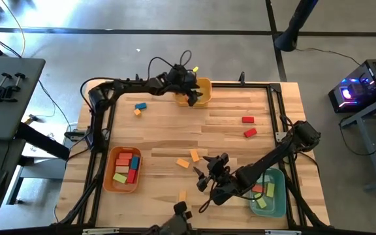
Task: Sort blocks by size
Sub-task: Put the thin yellow block into the green bin
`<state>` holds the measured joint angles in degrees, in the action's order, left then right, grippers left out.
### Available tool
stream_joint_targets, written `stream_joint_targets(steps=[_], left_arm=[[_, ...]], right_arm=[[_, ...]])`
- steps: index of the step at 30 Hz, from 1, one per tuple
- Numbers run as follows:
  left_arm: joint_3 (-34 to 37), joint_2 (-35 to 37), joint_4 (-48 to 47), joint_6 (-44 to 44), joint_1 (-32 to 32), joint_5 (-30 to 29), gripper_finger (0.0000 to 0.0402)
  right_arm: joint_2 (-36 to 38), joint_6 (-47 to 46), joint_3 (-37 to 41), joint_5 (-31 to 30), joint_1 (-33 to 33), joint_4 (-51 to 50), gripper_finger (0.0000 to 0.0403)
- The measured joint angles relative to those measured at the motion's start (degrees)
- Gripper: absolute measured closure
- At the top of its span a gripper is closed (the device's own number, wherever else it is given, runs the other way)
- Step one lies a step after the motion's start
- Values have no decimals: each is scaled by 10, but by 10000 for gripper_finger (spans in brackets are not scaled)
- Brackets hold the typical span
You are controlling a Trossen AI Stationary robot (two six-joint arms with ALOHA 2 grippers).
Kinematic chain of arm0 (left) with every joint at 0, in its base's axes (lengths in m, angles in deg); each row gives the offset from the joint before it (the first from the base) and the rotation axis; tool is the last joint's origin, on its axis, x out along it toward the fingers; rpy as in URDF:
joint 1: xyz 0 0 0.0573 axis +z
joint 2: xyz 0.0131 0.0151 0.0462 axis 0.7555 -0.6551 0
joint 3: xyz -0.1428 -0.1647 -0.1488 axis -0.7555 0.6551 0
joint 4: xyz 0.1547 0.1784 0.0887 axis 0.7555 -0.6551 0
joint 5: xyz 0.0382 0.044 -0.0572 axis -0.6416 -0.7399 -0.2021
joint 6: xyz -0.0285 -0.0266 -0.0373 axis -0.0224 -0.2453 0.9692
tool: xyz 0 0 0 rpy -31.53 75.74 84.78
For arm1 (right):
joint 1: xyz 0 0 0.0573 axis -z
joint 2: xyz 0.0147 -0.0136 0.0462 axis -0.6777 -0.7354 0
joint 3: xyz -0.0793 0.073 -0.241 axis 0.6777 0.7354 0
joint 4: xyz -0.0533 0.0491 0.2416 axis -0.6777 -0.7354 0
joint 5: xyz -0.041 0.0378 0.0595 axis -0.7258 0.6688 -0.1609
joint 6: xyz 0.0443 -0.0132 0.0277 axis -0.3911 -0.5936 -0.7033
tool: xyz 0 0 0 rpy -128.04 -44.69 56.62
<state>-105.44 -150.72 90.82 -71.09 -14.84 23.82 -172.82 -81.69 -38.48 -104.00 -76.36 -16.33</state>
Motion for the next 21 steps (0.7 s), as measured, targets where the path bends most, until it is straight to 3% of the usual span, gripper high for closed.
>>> stream_joint_targets(steps=[6, 9, 15, 21], left_arm=[[5, 27, -35, -12, 28, 65, 169], [62, 69, -4, -23, 22, 120, 176], [310, 232, 181, -3, -23, 135, 201], [535, 397, 380, 23, -116, 135, 211]], right_arm=[[0, -24, 0, 9, 0, 3, 110], [0, -42, 0, 15, 0, 3, 110], [-11, -32, 0, 27, -3, 37, 110], [-89, 186, 0, 174, 1, 237, 110]])
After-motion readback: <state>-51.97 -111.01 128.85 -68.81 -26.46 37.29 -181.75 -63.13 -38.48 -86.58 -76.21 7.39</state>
